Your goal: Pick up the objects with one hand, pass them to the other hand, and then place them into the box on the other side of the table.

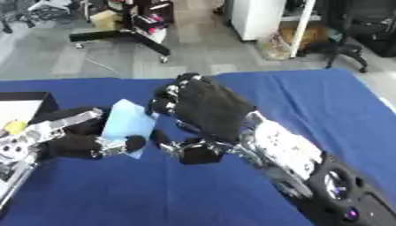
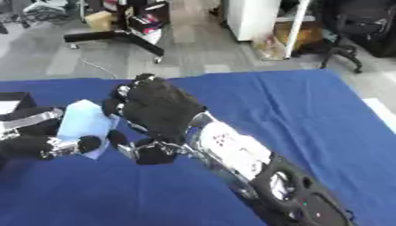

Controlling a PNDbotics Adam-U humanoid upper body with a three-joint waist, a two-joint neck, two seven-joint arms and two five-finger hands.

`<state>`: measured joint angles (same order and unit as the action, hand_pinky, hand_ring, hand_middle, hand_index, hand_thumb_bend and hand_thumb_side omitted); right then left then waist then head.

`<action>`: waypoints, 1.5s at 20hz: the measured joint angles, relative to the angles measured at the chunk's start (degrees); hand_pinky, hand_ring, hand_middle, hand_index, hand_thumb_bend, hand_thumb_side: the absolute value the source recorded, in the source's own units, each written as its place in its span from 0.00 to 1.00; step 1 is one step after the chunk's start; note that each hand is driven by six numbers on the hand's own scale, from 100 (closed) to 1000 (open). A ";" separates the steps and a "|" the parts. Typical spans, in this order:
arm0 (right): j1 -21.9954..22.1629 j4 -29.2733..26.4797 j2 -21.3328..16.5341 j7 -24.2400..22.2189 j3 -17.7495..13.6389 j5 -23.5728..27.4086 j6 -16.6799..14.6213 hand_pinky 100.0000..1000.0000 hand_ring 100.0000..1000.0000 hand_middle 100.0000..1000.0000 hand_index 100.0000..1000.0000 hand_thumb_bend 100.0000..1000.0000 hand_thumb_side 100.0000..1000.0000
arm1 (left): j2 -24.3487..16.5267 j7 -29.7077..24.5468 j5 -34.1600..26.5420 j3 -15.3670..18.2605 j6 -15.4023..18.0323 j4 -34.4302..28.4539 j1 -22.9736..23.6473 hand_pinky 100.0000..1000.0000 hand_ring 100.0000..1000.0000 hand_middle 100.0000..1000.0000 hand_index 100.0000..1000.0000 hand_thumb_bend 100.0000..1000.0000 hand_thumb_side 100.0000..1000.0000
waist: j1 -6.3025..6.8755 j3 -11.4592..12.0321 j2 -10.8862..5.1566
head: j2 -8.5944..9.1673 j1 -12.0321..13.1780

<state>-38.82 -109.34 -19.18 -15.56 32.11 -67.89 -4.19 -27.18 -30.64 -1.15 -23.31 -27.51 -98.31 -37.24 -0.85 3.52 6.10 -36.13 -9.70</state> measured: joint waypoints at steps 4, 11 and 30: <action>-0.08 -0.17 -0.10 -0.74 -0.31 -0.25 -1.07 0.58 0.43 0.45 0.55 0.00 0.36 | 0.50 6.35 -1.63 0.00 -2.15 0.56 0.00 0.48 0.42 0.26 0.48 0.00 0.26 | -0.05 -0.01 0.00 | 0.03 0.00; -0.14 -2.71 -0.41 -3.85 0.44 0.75 -5.44 0.63 0.47 0.49 0.62 0.00 0.44 | 1.12 19.62 -6.12 1.04 -4.93 1.22 0.03 0.43 0.36 0.19 0.41 0.00 0.23 | -0.45 0.00 -0.03 | 0.22 0.02; 3.93 -4.09 -4.20 6.01 -4.89 3.41 -5.40 0.62 0.48 0.52 0.69 0.15 0.54 | -5.05 44.05 3.85 18.60 -0.83 10.26 8.77 0.49 0.43 0.24 0.48 0.00 0.12 | 0.16 -0.96 -0.76 | -0.29 19.70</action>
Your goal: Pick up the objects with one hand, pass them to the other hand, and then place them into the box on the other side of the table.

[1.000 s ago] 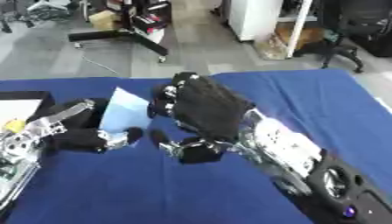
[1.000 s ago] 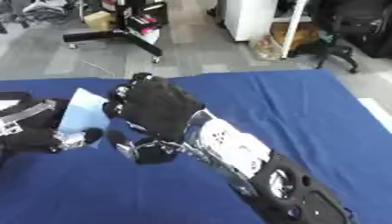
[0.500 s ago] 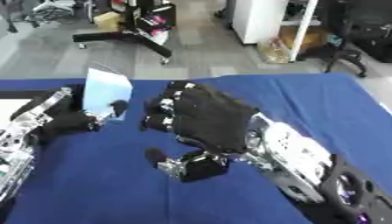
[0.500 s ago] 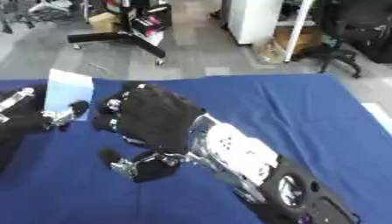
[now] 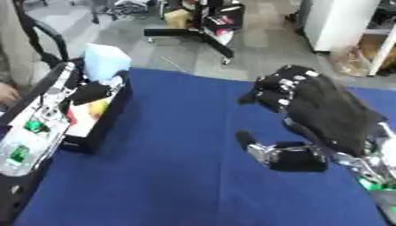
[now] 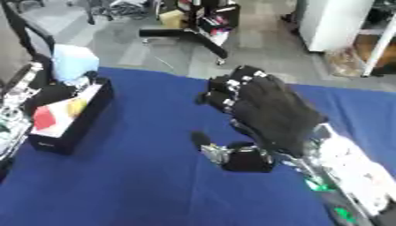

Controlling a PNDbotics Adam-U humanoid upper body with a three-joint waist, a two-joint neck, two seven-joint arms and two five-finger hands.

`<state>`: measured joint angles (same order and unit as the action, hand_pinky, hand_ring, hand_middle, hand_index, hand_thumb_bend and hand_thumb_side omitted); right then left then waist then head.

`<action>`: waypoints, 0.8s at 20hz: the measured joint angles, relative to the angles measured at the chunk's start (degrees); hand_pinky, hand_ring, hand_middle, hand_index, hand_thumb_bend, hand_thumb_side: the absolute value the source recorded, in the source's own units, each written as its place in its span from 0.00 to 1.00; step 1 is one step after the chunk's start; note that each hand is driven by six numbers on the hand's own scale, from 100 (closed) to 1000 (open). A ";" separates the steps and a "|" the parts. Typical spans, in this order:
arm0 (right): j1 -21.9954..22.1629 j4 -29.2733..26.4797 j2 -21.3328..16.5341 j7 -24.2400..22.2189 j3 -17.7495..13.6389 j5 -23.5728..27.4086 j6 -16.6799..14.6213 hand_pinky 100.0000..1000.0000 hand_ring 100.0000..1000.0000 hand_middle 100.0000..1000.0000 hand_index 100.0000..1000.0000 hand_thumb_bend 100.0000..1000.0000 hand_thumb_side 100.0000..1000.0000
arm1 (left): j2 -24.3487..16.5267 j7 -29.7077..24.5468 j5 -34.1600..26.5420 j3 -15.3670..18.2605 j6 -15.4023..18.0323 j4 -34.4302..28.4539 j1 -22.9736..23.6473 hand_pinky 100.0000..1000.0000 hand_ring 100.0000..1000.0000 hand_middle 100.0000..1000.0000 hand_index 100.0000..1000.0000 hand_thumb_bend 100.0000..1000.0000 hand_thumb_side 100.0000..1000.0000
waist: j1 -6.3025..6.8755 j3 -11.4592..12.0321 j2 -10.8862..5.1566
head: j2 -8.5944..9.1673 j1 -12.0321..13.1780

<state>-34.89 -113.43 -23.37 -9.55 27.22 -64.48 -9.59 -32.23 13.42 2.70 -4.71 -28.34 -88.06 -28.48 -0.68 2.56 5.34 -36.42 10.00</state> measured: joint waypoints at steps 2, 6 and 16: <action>0.55 0.00 -0.33 0.62 -0.22 -0.05 0.60 0.62 0.48 0.52 0.69 0.16 0.54 | -1.16 0.52 5.58 1.01 -0.24 3.32 0.35 0.52 0.44 0.27 0.51 0.00 0.11 | 0.21 -0.20 0.00 | 0.00 1.49; 1.31 0.00 -0.49 1.26 -0.39 -0.06 1.36 0.61 0.47 0.51 0.69 0.17 0.54 | -3.04 -1.31 19.14 2.49 -0.83 11.26 0.13 0.57 0.47 0.33 0.56 0.00 0.12 | 0.58 -0.36 -0.01 | 0.02 3.29; 2.13 0.00 -0.77 1.30 -0.36 0.15 2.11 0.61 0.47 0.51 0.69 0.16 0.54 | -5.07 -6.74 47.01 4.21 -0.47 31.42 -9.02 0.80 0.83 0.82 0.91 0.93 0.66 | 0.53 -1.32 -0.52 | 1.45 3.48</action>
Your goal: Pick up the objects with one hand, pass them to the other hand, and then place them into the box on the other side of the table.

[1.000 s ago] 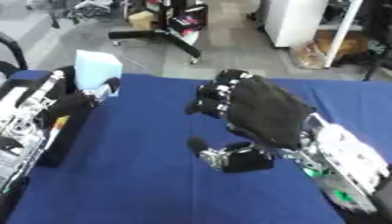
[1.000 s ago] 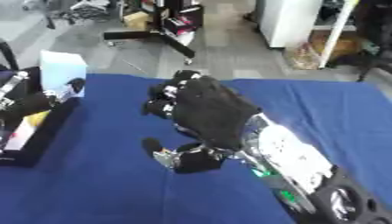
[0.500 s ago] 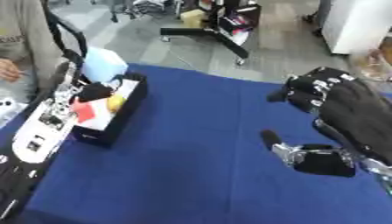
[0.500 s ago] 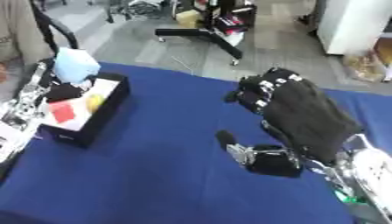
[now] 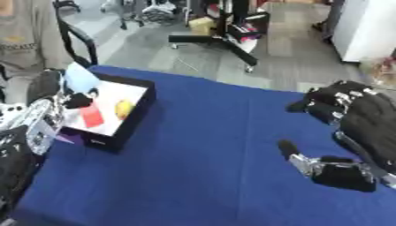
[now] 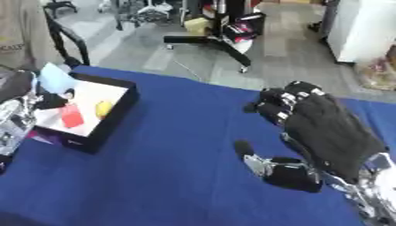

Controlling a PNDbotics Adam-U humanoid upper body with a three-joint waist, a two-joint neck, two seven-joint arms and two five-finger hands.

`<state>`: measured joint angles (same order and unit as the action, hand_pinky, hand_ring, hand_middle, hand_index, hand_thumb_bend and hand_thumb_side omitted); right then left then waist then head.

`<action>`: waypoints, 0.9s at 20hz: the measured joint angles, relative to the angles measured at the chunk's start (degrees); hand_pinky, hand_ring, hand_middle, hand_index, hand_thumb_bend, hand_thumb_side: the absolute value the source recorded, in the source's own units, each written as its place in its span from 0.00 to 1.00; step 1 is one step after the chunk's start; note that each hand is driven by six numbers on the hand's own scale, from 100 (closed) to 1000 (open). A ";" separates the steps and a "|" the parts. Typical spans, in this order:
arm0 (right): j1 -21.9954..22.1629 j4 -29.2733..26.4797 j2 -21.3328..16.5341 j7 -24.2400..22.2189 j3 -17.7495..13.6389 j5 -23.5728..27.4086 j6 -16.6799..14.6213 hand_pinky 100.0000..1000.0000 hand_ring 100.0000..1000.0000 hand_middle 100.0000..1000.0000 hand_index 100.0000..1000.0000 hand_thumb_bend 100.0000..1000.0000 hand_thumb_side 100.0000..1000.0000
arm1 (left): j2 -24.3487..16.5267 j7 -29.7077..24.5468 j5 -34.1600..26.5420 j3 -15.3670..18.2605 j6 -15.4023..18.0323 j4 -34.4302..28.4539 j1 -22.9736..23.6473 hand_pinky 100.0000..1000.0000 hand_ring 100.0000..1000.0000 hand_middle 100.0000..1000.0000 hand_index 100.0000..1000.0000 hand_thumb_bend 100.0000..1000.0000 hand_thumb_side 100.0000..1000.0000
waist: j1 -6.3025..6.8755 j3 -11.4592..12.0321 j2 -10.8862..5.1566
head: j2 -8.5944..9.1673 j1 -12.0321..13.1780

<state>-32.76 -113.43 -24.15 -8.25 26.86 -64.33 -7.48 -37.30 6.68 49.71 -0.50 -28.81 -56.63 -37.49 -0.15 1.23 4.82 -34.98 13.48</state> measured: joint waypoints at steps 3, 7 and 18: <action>0.17 0.00 0.00 -0.18 0.00 0.11 0.05 0.61 0.47 0.51 0.70 0.16 0.54 | 0.01 0.30 6.30 0.98 0.06 4.56 -2.94 0.86 0.91 0.90 0.96 1.00 0.70 | -0.18 -0.49 -0.15 | 0.36 0.01; 0.50 0.00 0.00 -0.28 0.00 0.15 0.13 0.61 0.47 0.51 0.69 0.16 0.54 | 0.01 2.01 9.98 2.55 0.05 6.83 -4.76 0.88 0.95 0.92 0.97 1.00 0.88 | -0.29 -0.57 -0.20 | 0.40 0.01; 2.17 0.00 -0.10 1.24 -1.34 1.10 1.32 0.59 0.47 0.51 0.69 0.20 0.53 | -1.08 9.53 -10.30 5.94 7.37 -4.59 -1.46 0.77 0.92 0.80 0.90 0.70 0.68 | -0.34 -0.50 -0.32 | 0.78 -0.44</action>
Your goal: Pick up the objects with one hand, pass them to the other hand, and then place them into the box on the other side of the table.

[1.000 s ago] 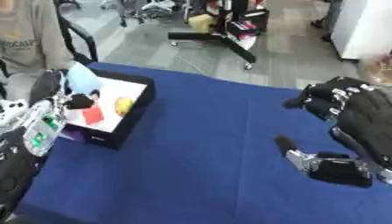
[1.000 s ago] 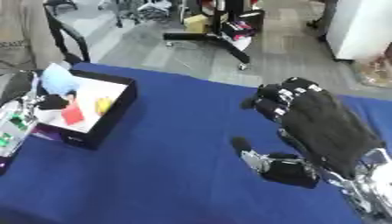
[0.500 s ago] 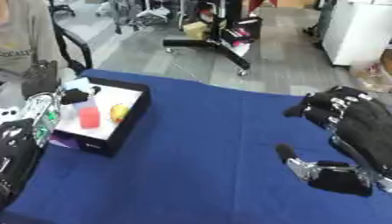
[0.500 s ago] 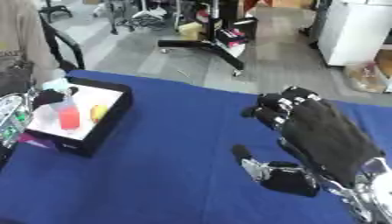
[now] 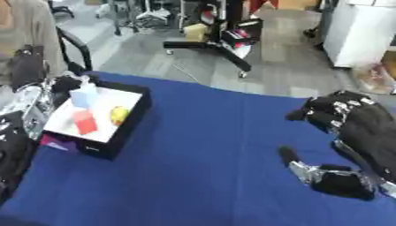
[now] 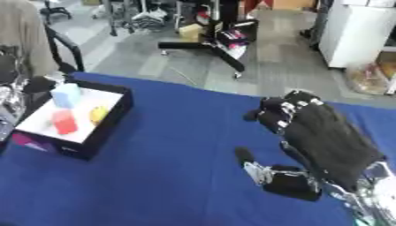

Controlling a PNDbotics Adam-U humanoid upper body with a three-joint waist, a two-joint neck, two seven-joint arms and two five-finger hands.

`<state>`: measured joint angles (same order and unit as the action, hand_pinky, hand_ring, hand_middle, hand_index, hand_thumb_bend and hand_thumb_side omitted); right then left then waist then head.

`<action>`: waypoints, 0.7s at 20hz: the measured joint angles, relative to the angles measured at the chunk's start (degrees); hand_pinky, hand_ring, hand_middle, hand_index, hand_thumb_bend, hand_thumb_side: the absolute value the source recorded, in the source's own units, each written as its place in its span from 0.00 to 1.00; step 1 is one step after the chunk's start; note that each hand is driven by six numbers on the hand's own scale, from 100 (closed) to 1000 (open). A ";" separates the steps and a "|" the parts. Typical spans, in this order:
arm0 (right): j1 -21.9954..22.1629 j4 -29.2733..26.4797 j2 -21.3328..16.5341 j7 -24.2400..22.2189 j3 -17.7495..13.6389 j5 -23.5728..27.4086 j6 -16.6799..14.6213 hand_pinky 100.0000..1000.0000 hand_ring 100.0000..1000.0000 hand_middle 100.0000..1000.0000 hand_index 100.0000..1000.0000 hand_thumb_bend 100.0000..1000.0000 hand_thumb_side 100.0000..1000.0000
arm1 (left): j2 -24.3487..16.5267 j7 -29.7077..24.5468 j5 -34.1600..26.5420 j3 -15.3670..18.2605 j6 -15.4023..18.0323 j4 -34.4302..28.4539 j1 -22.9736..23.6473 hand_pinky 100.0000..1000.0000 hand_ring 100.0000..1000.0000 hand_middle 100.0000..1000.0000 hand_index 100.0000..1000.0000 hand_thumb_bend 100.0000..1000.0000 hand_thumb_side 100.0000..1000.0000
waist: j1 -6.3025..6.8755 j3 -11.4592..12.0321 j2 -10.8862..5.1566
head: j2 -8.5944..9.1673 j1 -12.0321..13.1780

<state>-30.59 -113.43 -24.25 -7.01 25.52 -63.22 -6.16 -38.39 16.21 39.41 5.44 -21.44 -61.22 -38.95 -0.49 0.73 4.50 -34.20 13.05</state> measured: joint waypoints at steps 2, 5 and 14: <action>0.77 0.00 -0.15 0.97 -0.77 0.47 1.05 0.59 0.47 0.51 0.69 0.24 0.51 | 0.00 0.76 -7.91 0.01 4.10 -5.16 2.17 0.75 0.91 0.78 0.88 0.62 0.71 | -0.14 0.02 0.00 | 0.04 -0.03; 2.33 0.00 -0.39 2.87 -2.14 1.45 3.24 0.57 0.48 0.52 0.70 0.30 0.50 | 0.27 0.61 -18.05 0.02 9.52 -13.87 6.06 0.74 0.90 0.77 0.87 0.52 0.73 | -0.54 0.02 0.00 | 0.02 -0.18; 8.42 0.00 1.07 12.43 -7.03 8.47 12.67 0.57 0.57 0.59 0.72 0.51 0.45 | 9.75 -5.78 -34.32 1.08 18.74 -41.36 17.90 0.74 0.89 0.76 0.86 0.40 0.73 | -1.54 0.00 0.01 | -2.96 -2.62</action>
<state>-22.17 -113.43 -23.18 5.41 18.50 -54.75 6.51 -28.64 10.43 5.09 6.52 -2.70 -102.58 -21.05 -2.02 0.73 4.51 -37.16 10.43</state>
